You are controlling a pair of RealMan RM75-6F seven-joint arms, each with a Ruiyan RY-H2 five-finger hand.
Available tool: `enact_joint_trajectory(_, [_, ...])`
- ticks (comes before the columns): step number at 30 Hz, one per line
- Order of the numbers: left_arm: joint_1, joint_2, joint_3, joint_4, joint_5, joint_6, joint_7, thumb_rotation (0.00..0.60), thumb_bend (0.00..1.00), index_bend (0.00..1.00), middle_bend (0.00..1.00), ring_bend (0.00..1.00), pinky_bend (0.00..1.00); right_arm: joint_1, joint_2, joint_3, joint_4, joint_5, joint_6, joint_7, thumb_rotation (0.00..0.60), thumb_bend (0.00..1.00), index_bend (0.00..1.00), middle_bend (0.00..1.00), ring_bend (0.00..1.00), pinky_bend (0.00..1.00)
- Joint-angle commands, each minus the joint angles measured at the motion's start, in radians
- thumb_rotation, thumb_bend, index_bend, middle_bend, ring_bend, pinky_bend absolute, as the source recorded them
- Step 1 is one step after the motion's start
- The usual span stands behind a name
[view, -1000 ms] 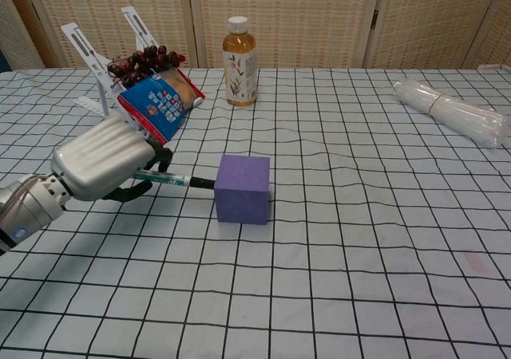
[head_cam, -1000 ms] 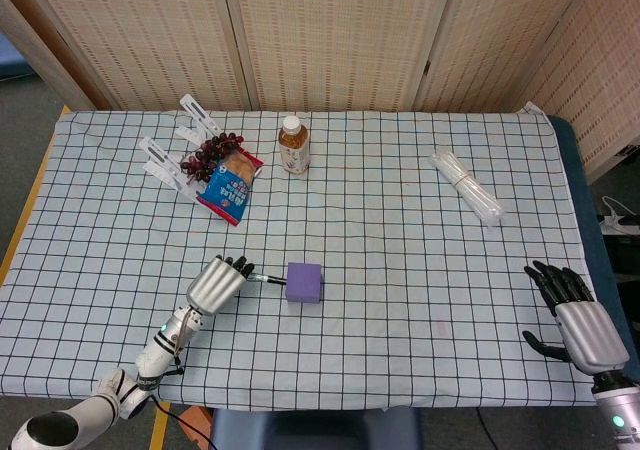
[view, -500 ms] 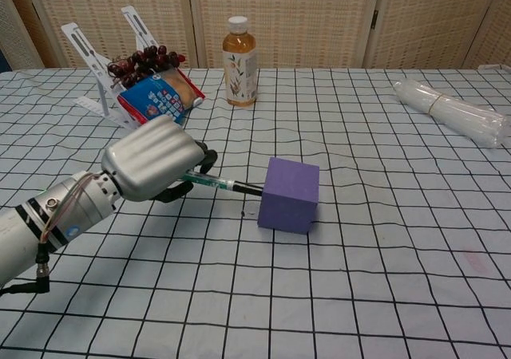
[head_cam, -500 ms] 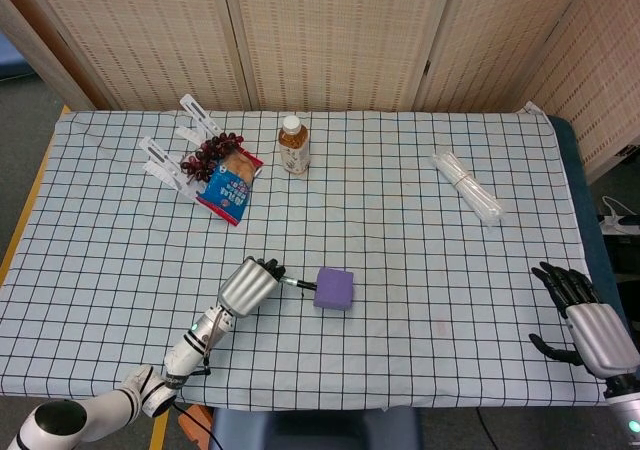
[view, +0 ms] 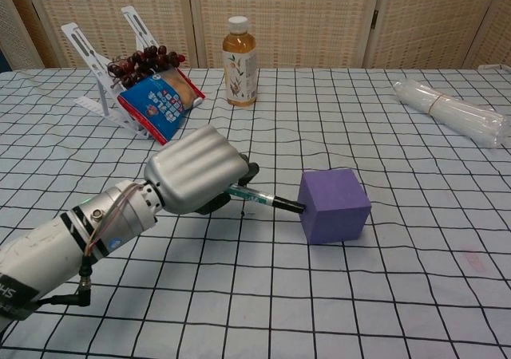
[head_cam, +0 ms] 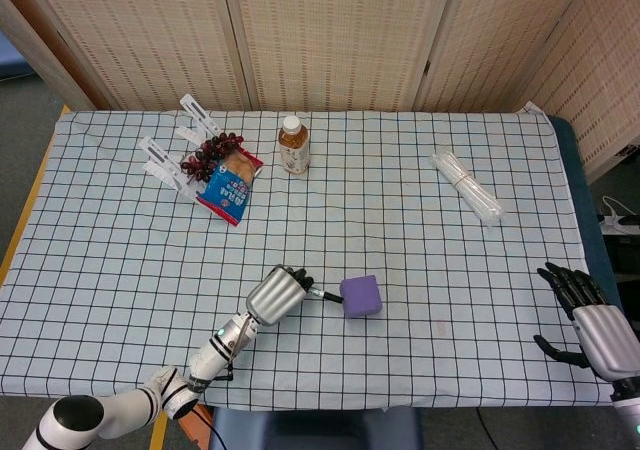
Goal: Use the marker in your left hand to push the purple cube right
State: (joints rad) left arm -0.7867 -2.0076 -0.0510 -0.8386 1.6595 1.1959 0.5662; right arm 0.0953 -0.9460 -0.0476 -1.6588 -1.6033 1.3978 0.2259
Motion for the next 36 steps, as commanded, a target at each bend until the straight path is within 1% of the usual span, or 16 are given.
enact_joint_trajectory(1, [-0.010,-0.009,-0.009,-0.002,-0.003,-0.008,0.008,0.600,0.58,0.81,0.83,0.75,0.89,0.000,0.004,-0.003,0.004,-0.002,-0.002,0.010,0.600,0.17,0.00,0.00,0.00,0.00])
enact_joint_trajectory(7, [-0.042,-0.039,-0.023,0.004,-0.011,-0.043,0.011,0.600,0.58,0.81,0.83,0.75,0.89,0.006,0.010,-0.006,0.007,0.005,-0.026,0.017,0.600,0.17,0.00,0.00,0.00,0.00])
enact_joint_trajectory(13, [-0.081,-0.074,-0.051,0.031,-0.025,-0.072,-0.012,0.600,0.58,0.81,0.83,0.75,0.89,-0.003,0.021,-0.005,0.008,0.011,-0.012,0.035,0.600,0.17,0.00,0.00,0.00,0.00])
enact_joint_trajectory(19, [-0.117,-0.110,-0.072,0.086,-0.037,-0.091,-0.042,0.600,0.58,0.81,0.83,0.76,0.89,-0.008,0.027,-0.001,0.013,0.017,-0.007,0.049,0.600,0.17,0.00,0.00,0.00,0.00])
enact_joint_trajectory(29, [-0.180,-0.187,-0.082,0.192,-0.043,-0.123,-0.096,0.600,0.58,0.81,0.83,0.76,0.89,-0.007,0.030,0.005,0.020,0.028,-0.013,0.060,0.600,0.17,0.00,0.00,0.00,0.00])
enact_joint_trajectory(36, [-0.222,-0.226,-0.093,0.229,-0.040,-0.116,-0.119,0.600,0.57,0.81,0.83,0.76,0.89,-0.001,0.028,0.007,0.021,0.035,-0.031,0.060,0.600,0.17,0.00,0.00,0.00,0.00])
